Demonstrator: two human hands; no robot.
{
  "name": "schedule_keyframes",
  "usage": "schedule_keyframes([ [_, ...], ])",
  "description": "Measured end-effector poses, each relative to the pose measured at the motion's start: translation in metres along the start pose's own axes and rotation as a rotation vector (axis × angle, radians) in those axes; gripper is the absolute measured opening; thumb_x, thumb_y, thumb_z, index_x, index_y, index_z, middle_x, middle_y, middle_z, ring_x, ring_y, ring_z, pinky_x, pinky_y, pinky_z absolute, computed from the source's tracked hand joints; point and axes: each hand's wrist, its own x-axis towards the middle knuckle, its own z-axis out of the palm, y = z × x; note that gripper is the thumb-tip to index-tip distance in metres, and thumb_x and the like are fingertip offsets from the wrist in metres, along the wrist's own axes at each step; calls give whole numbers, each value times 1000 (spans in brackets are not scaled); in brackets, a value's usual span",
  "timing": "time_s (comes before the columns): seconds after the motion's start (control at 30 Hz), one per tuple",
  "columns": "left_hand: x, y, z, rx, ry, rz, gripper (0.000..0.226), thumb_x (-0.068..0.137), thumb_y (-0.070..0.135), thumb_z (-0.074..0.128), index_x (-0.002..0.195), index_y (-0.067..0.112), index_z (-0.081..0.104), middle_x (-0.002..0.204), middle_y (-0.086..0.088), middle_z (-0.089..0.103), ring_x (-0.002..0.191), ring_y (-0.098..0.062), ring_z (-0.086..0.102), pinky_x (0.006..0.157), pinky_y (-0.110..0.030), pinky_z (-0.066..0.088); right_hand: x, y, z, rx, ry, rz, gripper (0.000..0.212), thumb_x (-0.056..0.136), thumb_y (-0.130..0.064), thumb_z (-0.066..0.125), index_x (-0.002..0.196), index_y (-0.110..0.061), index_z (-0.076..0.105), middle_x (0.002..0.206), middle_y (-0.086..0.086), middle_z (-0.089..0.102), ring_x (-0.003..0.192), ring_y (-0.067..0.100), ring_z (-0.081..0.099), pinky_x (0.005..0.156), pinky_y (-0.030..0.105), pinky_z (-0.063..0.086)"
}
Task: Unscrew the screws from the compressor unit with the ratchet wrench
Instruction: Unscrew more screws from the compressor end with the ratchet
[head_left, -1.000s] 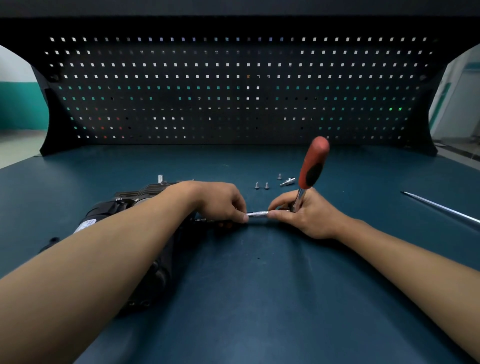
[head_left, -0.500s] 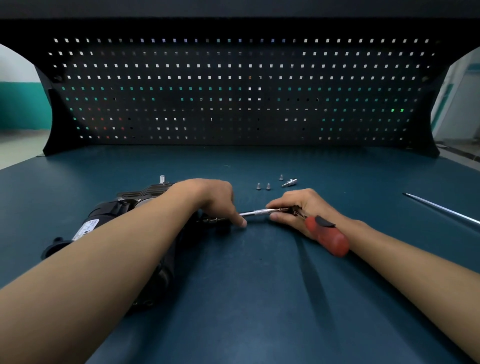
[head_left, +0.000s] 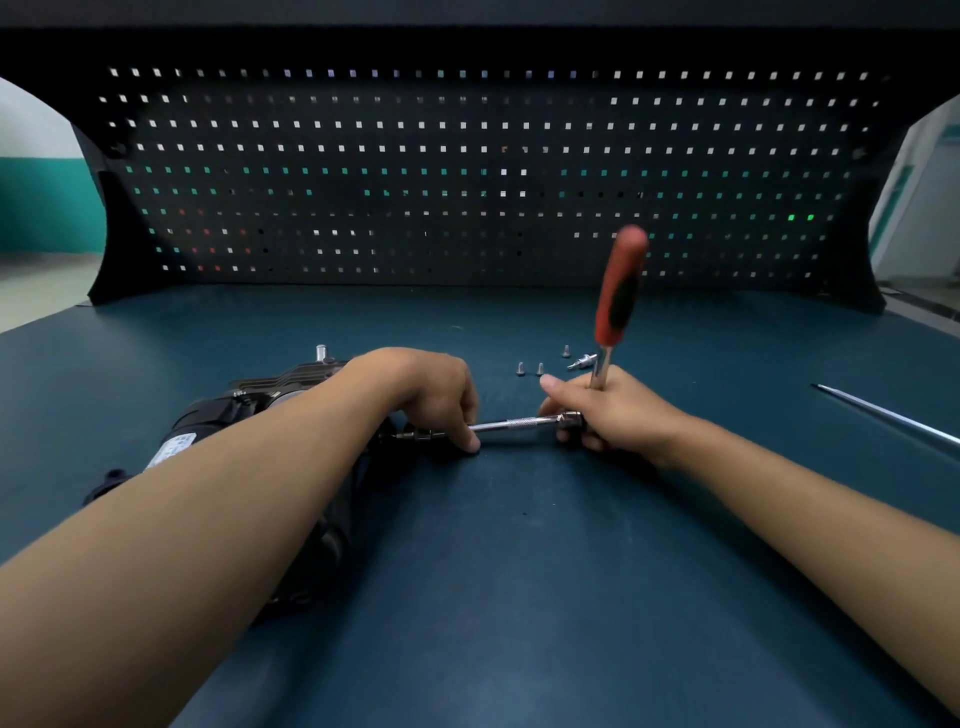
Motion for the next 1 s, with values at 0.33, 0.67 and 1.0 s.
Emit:
schedule_keyframes([
  [0.33, -1, 3, 1, 3, 38, 4, 26, 76, 44, 82, 81, 23, 67, 76, 8, 64, 76, -16, 57, 63, -25, 42, -3, -16, -5, 264, -139, 372, 48, 97, -53, 54, 103, -6, 61, 62, 4, 64, 33, 6, 31, 31, 14, 17],
  [0.67, -2, 0, 1, -42, 36, 9, 27, 77, 43, 82, 76, 22, 65, 70, 8, 60, 69, -14, 53, 59, -24, 40, -1, -11, -9, 382, -208, 401, 26, 99, -33, 58, 85, -15, 46, 58, 3, 52, 32, 3, 27, 30, 14, 18],
  [1.0, -2, -2, 3, -83, 58, -15, 29, 74, 44, 85, 81, 21, 69, 73, 7, 63, 71, -14, 56, 60, -24, 42, -9, -1, -7, 217, -139, 62, 15, 87, -26, 76, 85, -18, 63, 62, 8, 63, 43, 10, 47, 36, 18, 30],
])
